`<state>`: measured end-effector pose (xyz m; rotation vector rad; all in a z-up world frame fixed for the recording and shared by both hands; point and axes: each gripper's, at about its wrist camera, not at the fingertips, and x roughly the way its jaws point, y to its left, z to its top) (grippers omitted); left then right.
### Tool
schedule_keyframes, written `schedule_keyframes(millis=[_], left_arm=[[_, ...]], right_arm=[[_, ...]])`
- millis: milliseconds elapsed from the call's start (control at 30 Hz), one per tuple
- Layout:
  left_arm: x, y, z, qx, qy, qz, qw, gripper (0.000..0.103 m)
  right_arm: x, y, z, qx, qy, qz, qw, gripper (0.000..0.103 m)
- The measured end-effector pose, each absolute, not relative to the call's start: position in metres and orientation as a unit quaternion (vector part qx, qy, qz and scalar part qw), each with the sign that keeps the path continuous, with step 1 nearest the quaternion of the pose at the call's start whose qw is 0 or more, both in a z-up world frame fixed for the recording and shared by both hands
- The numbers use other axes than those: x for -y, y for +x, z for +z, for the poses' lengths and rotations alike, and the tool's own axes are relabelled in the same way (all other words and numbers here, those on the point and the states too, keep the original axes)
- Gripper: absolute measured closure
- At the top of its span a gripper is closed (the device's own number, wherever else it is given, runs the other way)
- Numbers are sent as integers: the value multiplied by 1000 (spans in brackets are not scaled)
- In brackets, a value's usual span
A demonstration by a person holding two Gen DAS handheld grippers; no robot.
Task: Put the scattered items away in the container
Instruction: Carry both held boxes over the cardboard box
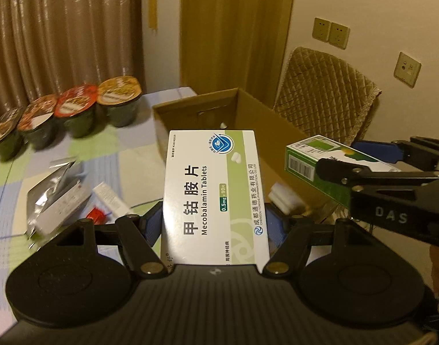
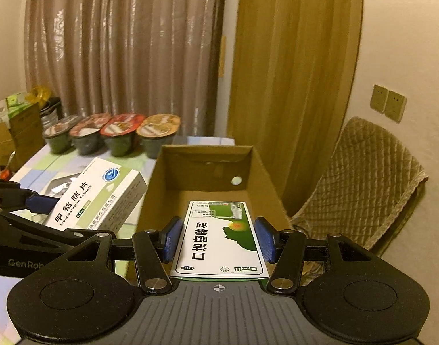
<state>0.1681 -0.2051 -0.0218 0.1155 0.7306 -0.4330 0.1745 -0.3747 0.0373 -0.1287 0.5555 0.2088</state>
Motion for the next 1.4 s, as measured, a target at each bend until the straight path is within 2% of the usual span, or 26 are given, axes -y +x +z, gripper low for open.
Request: schedule_keyframes(millis=[467, 1400], left_arm=[[240, 192, -31, -369, 57, -228, 899, 36], [258, 231, -55, -402, 50, -229, 885, 36]], right_arm=[[399, 204, 30, -277, -65, 83, 955, 45], [409, 232, 19, -290, -68, 69, 952, 45]])
